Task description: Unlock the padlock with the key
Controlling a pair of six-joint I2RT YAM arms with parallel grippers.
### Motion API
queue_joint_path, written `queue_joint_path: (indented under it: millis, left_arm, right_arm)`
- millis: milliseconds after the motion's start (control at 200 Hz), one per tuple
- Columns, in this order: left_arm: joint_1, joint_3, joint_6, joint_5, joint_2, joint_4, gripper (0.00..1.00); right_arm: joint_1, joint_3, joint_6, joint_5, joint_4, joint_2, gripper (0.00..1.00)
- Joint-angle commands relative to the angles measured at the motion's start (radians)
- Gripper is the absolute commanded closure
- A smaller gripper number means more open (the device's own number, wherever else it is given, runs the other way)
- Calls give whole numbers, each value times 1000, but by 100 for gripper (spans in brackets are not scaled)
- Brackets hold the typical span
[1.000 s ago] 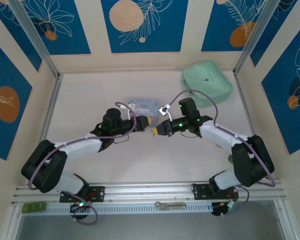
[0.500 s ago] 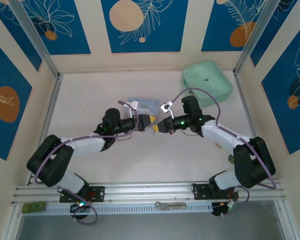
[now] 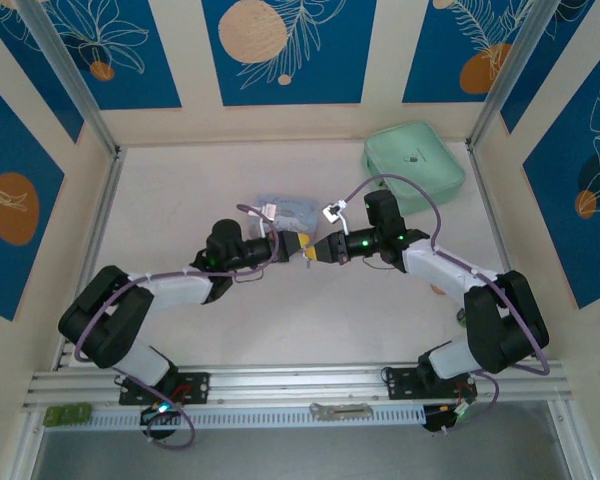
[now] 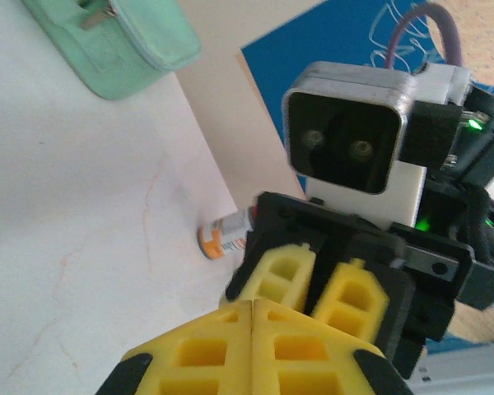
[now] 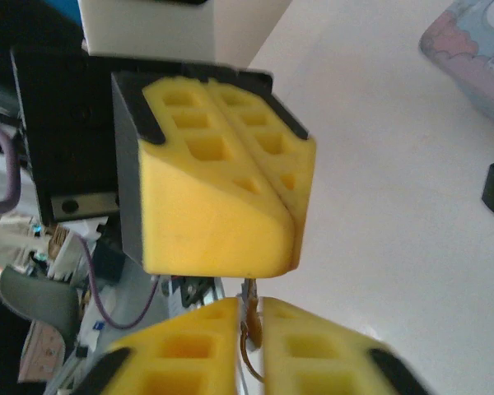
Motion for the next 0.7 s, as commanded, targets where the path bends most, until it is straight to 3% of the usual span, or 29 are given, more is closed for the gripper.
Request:
queue_joint_path:
  millis: [0,120,340,465,695]
  left_arm:
    - [-23,-47,-16,-154,-42,-2,100]
    - [-57,-60,-41,-258,-37,35,100]
    - [-94,-54,-147,-295,60,214,100]
    - [-97,-68,-195,-307,100,316,100]
    - [-98,-77,-195,-319,74,307,100]
  right_arm:
    - [-19,-68,121,45,162,-54,72]
    - [-9,-166,265,125,350,-97,61]
    - [45,-227,371,169,584,-73,59]
    - [46,-234,378,178,600,-52,61]
    - [28,-272,379,187,610,-60,60]
